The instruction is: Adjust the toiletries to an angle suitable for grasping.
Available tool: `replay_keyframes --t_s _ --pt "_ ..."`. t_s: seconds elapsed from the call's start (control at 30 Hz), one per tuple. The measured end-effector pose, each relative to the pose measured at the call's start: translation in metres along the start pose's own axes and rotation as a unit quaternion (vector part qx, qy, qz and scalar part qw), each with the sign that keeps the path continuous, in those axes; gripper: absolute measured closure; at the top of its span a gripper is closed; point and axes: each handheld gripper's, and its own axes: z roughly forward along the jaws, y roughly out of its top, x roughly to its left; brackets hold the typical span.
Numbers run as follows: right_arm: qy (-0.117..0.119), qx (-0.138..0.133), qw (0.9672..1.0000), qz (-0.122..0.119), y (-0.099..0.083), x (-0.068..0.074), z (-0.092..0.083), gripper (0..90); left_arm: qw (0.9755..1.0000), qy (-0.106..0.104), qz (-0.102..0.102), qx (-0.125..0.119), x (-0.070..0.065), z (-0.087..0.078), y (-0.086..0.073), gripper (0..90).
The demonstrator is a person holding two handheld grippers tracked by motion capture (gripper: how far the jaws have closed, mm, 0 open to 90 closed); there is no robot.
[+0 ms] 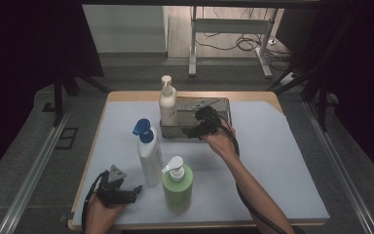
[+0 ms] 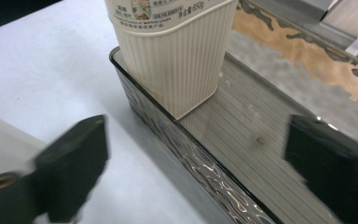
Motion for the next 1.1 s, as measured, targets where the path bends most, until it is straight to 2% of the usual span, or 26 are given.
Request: replay_keyframes --t_s 0.03,0.1,0.2,0.27,0.33,0.43,0.67,0.8,0.9,1.1 --pt "-0.001 -0.003 1.0000 -0.003 -0.001 0.000 -0.001 0.0 1.0000 0.000 0.000 0.000 0.000 0.000 0.000 12.2" --pt "-0.006 -0.005 0.9999 -0.006 -0.003 0.001 -0.005 0.0 1.0000 0.000 0.000 0.000 0.000 0.000 0.000 12.2" --pt "-0.001 -0.012 0.9999 0.002 -0.006 -0.001 -0.012 0.0 1.0000 0.000 0.000 0.000 0.000 0.000 0.000 12.2" --pt "0.000 -0.013 0.9999 0.000 -0.008 0.000 -0.017 0.0 1.0000 0.000 0.000 0.000 0.000 0.000 0.000 12.2" --pt "0.007 -0.003 1.0000 -0.005 -0.010 0.001 -0.020 0.0 1.0000 0.000 0.000 0.000 0.000 0.000 0.000 12.2" --pt "0.004 0.007 0.9997 -0.023 -0.015 0.004 -0.024 0.0 1.0000 0.000 0.000 0.000 0.000 0.000 0.000 12.2" --pt "-0.004 0.017 0.9994 -0.030 -0.029 0.008 -0.035 0.0 1.0000 0.000 0.000 0.000 0.000 0.000 0.000 12.2" --pt "0.005 0.017 0.9996 -0.022 -0.036 0.009 -0.044 0.0 1.0000 0.000 0.000 0.000 0.000 0.000 0.000 12.2" --pt "0.003 0.017 0.9996 -0.020 -0.040 0.010 -0.049 0.0 1.0000 0.000 0.000 0.000 0.000 0.000 0.000 12.2" --pt "0.009 -0.001 0.9999 0.004 -0.048 0.008 -0.062 0.0 1.0000 0.000 0.000 0.000 0.000 0.000 0.000 12.2"
